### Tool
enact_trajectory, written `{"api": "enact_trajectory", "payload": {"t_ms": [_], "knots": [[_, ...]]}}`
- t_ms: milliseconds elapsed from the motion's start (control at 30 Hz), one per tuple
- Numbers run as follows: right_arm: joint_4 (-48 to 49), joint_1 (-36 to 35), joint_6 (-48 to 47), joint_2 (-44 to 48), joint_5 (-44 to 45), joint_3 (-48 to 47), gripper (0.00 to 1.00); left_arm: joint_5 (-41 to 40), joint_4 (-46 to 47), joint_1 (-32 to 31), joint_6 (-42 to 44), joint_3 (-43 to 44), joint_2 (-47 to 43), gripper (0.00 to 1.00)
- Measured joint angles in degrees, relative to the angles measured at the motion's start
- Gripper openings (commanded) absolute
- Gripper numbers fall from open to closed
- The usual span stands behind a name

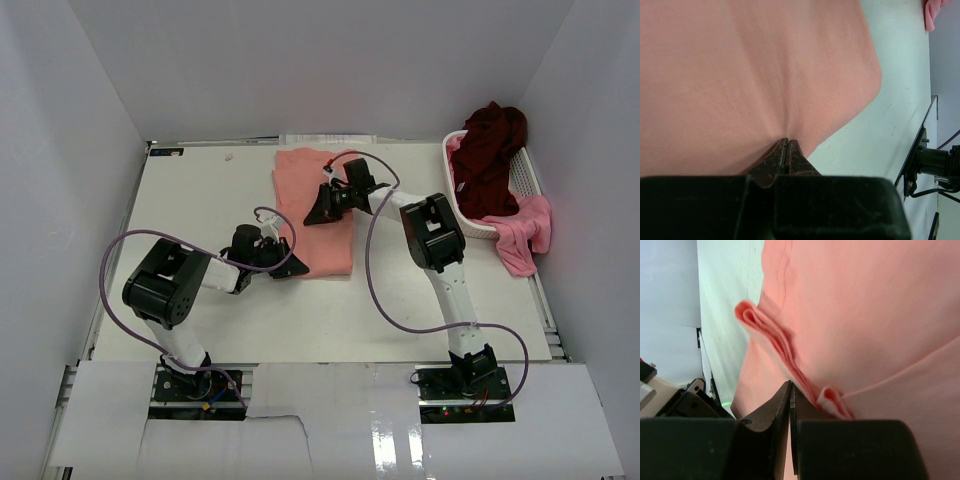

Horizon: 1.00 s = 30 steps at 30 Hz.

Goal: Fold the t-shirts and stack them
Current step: Fold the folded rectangular tshirt in 1/3 of the way

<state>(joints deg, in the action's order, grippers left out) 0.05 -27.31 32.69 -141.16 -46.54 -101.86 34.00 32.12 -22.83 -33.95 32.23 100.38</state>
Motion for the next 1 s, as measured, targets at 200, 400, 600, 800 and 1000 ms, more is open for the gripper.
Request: {"api": "enact_trajectory", "payload": {"t_ms": [200,400,600,800,1000], "knots": [[-2.8,1.4,0.0,-4.3,-0.2,-8.8,0.08,-0.2,0.2,-0.3,0.1,0.0,0.0,0.0],[-7.5,3.1,-1.9,-5.9,2.0,-16.5,0.09,-0.1,0.1,-1.1,-0.5,0.0,0.0,0.0],[-12.5,4.2,-6.4,7.8,5.4,-4.9,0.62,-0.1,-0.4,-2.3,-1.6,0.2,0.0,0.0],[-15.8,3.7,-11.2,33.1,8.4,16.1,0.96,-0.2,-1.7,-2.8,-3.0,0.9,0.0,0.0],[-18.6,3.4,-12.6,50.8,11.4,39.3,0.98,-0.2,-3.0,-2.9,-3.6,1.6,-0.1,0.0]]}}
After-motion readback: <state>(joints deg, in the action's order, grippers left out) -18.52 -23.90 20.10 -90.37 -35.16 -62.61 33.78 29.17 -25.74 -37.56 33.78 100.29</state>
